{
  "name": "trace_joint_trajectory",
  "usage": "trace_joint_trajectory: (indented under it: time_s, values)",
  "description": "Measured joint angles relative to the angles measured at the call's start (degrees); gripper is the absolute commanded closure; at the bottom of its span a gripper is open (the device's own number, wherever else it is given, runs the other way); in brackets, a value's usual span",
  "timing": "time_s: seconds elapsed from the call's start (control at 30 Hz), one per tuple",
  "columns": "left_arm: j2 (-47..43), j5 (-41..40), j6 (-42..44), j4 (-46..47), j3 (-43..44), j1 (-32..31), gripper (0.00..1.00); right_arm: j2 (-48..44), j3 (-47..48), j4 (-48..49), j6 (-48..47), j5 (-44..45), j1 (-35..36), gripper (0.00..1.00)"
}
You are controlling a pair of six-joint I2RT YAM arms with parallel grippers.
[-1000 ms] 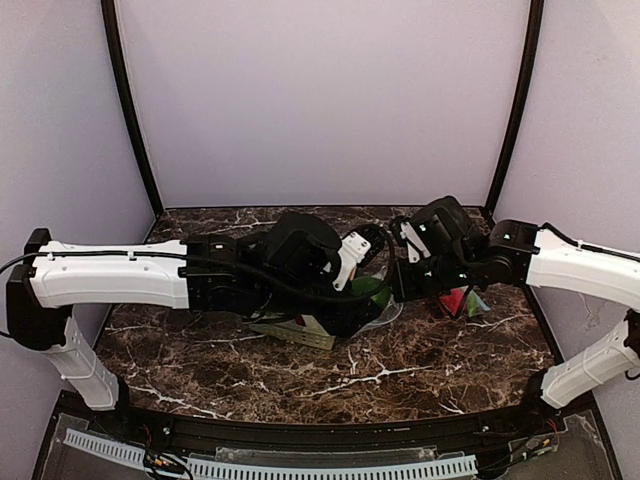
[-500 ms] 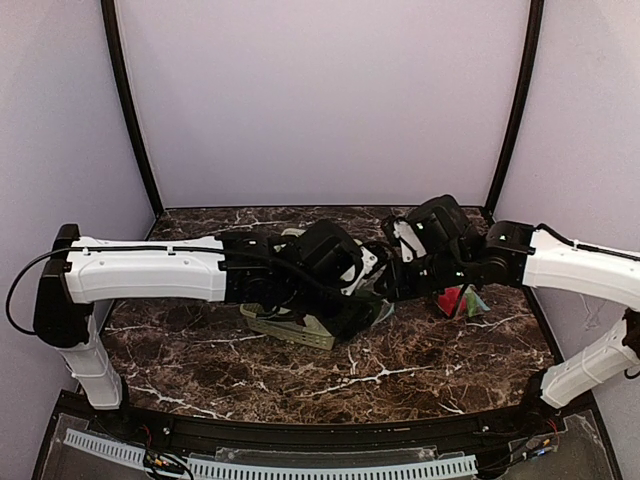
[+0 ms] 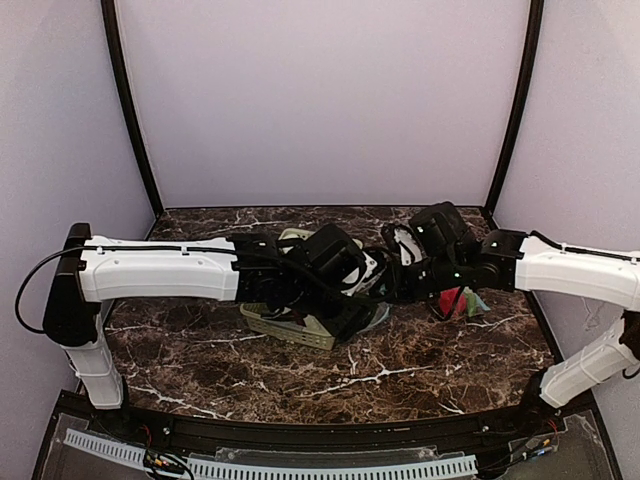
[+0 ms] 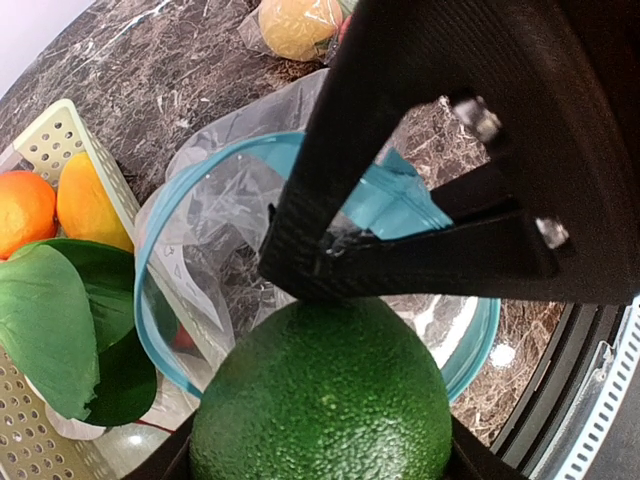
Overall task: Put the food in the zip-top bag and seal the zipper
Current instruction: Place the fake fruit in the zipper food storage bag.
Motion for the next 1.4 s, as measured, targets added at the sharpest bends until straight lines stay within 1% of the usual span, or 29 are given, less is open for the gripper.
trace_joint_trajectory:
  time_s: [0.27, 0.4, 0.53, 0.63, 0.7, 0.97, 1.4]
  values:
    - [1.07, 1.33, 0.5, 2.58, 0.0, 0.9, 0.32, -2.19, -3.23, 3.08, 1.95, -4.37, -3.17, 1.0]
    - [2.84, 2.97, 0.68, 3.26, 0.02, 1.7, 0.25, -2.69, -5.01, 3.76, 2.51, -5.99, -3.78, 1.0]
    - [3.78, 3.08, 0.79, 5.16, 0.02, 2.86, 0.19, -2.71, -6.34, 4.26, 3.3, -9.49, -3.8, 1.0]
    - [3.78, 3.06, 1.18, 6.1, 0.13, 3.26, 0.12, -2.71, -6.82, 4.37, 3.52, -10.75, -3.89, 1.0]
    - [3.78, 3.08, 1.64, 6.19, 0.2, 3.45, 0.09, -2.71, -6.95, 4.57, 3.56, -11.06, -4.11, 1.0]
    - [3.65, 4.39, 3.02, 6.51, 0.22, 3.48, 0.02, -2.8, -8.02, 4.68, 4.0, -11.3, -5.2, 1.0]
    - [-2.78, 9.55, 4.74, 11.06, -3.06, 3.48, 0.01, -3.56, -8.44, 4.66, 4.61, -11.26, -6.45, 1.0]
